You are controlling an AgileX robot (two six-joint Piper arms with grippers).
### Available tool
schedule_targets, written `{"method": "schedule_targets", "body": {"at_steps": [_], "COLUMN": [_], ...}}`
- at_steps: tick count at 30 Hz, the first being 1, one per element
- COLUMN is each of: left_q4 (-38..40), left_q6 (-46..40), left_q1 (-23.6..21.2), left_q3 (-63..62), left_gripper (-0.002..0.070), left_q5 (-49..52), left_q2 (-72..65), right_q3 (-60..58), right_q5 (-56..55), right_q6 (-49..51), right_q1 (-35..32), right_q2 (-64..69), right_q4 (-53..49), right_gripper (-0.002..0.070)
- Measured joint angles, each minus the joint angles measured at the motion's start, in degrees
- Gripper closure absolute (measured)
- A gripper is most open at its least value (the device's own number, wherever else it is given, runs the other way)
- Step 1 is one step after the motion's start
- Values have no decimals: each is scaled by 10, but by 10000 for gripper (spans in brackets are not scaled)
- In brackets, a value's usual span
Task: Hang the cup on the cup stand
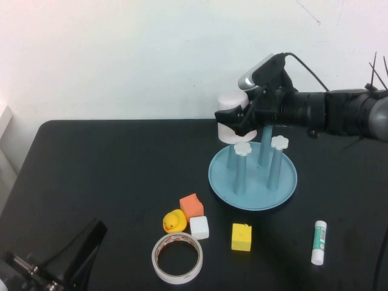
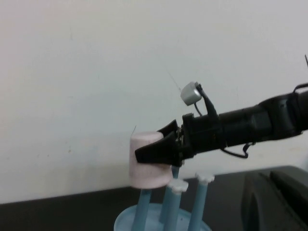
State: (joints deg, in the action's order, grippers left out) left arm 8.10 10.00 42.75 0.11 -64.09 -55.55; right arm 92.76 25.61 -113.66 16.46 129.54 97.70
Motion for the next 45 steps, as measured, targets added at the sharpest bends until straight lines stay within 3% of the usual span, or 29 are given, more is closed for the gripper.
{"method": "schedule_targets", "body": {"at_steps": [9,21,31,35,40,42,45], "left_q4": [13,-19,-9,7,7,3,-26], "left_q6": [-63,-59,-55,-55,-55,-61,-92], "left_q1": [0,0,0,0,0,0,0], "left_q3": [8,8,8,8,8,5,-46], "left_gripper": [675,675,675,676,676,676,676], "left_q5": [6,32,28,8,32,79,198], "left_q2": [0,0,0,0,0,0,0], "right_q3": [0,0,0,0,0,0,0], "right_q5": [-19,-56,-31,-3,33,61,102], "right_q6": [32,70,82,144,268,302,341], "right_q1": [0,1,1,1,1,1,1], "right_q2": [0,0,-11,-62,-158,-192,-230], "right_q4": [0,2,4,-51,-187,-232,-263], "right_gripper": [59,14,24,129,461,582,646]}}
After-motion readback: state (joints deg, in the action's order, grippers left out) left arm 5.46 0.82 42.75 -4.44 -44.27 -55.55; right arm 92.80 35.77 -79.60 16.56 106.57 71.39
